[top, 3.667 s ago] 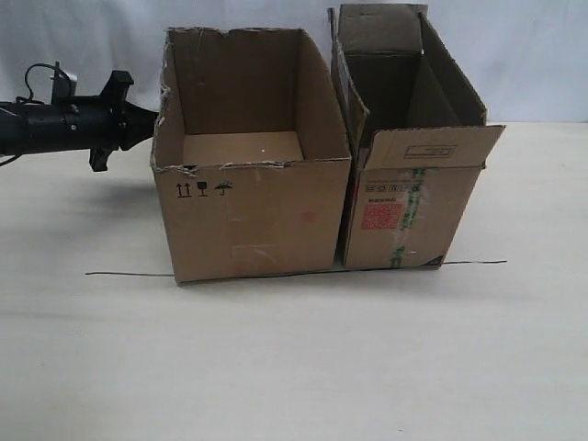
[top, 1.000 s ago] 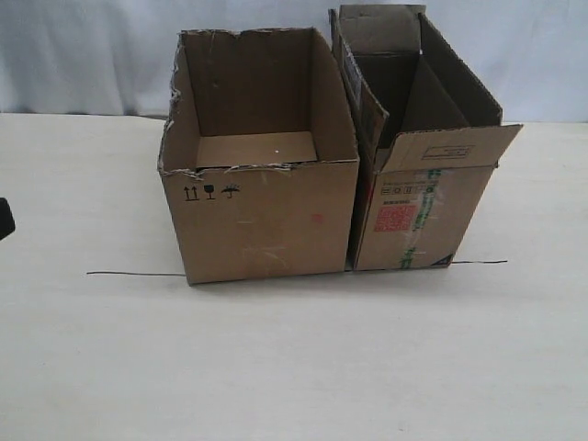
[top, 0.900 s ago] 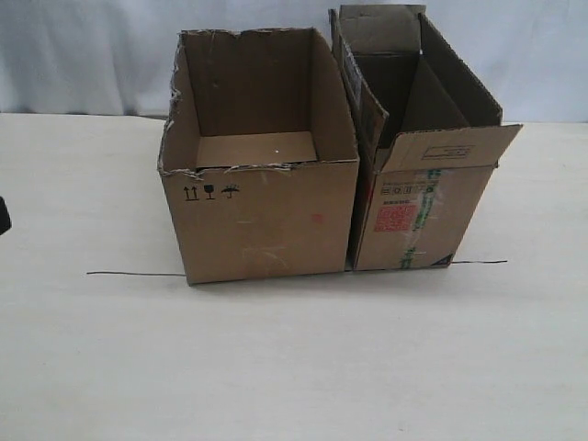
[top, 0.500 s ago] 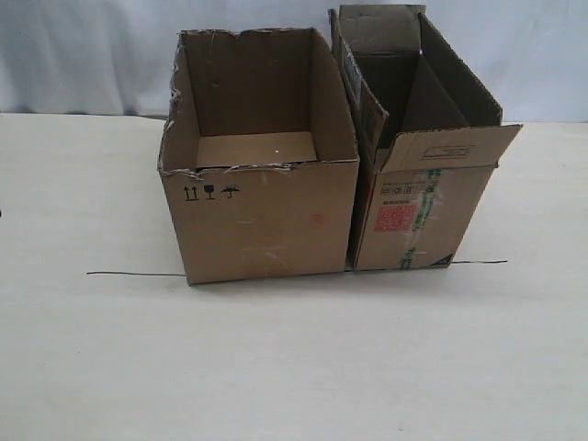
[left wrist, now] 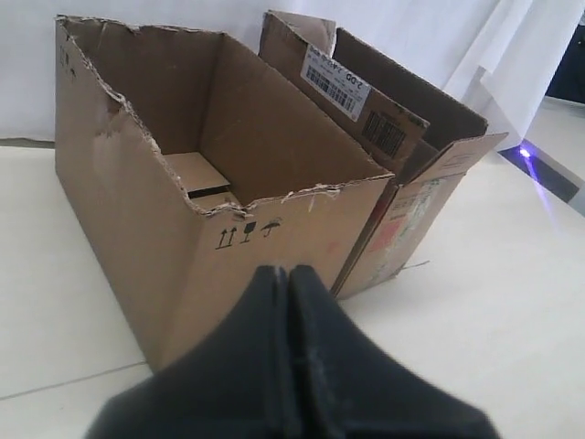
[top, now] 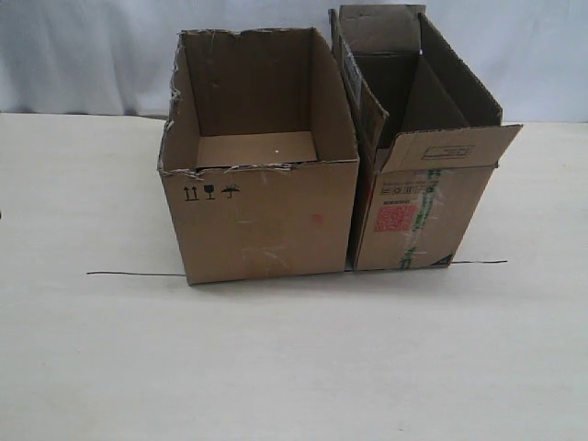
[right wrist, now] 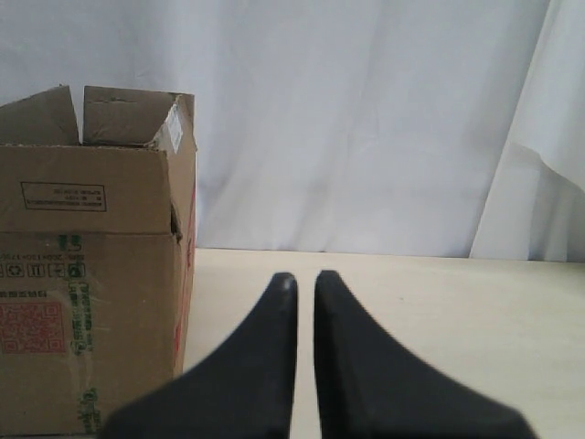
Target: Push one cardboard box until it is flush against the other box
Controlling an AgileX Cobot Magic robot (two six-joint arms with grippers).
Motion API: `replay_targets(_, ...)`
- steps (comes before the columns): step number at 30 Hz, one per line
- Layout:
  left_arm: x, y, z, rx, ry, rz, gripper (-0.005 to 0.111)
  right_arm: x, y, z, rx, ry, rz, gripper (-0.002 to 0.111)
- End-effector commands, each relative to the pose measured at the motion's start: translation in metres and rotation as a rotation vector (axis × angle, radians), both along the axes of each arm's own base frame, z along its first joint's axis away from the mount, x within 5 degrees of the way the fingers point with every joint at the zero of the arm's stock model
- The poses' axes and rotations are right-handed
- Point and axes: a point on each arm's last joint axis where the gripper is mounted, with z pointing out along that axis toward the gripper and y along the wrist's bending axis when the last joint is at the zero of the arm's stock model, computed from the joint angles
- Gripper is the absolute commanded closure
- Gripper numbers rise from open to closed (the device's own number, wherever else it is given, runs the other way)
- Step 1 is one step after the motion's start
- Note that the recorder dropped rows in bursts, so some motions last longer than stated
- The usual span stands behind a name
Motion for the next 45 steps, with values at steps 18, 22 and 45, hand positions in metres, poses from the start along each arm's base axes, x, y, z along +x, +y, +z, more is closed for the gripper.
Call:
replay_targets(18,-0.047,0.024,-0.051,0.194,-0.42,0.323,0.107,0.0,0.0,-0.001,0.002,0.0,0.0,0.103)
replay_targets(22,-0.045,0.026,-0.053,0.21,-0.421,0.346,0.107,0.0,0.0,-0.001,0.002,0.0,0.0,0.103)
replay_targets(45,-0.036,0.049,-0.081,0.176,-0.404,0.61,0.107,0.0,0.0,-0.001,0.002,0.0,0.0,0.103)
